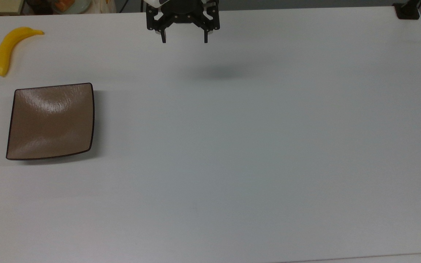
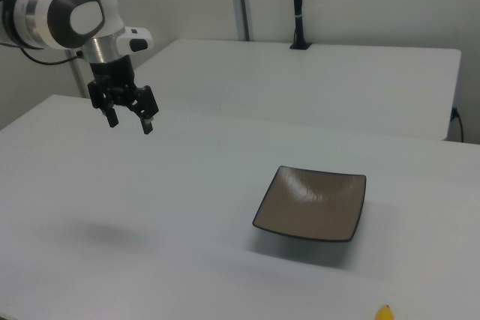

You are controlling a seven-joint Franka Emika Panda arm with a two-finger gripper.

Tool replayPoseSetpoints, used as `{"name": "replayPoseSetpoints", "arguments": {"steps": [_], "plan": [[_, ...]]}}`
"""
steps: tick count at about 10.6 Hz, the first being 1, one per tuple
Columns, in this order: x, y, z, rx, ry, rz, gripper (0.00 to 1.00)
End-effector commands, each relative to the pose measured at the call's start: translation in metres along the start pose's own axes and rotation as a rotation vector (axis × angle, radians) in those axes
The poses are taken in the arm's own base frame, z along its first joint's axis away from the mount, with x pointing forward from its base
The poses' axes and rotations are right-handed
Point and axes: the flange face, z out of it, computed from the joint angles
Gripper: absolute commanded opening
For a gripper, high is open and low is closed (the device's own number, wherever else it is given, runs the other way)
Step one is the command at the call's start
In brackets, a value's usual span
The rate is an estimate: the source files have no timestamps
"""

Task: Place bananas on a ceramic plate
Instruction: 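Move the open gripper across the table toward the yellow banana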

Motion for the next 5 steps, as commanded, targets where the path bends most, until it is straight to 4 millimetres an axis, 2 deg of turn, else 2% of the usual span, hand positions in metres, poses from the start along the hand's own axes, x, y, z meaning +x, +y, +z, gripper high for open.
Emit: {"name": "replayPoseSetpoints", "arguments": {"steps": [1,5], "plan": [[-0.0044,0.0159,-0.0021,-0.005,0.011,-0.022,1.0],[-0.0056,0.0178,-0.0015,-0.016,0.003,-0.018,1.0]]}}
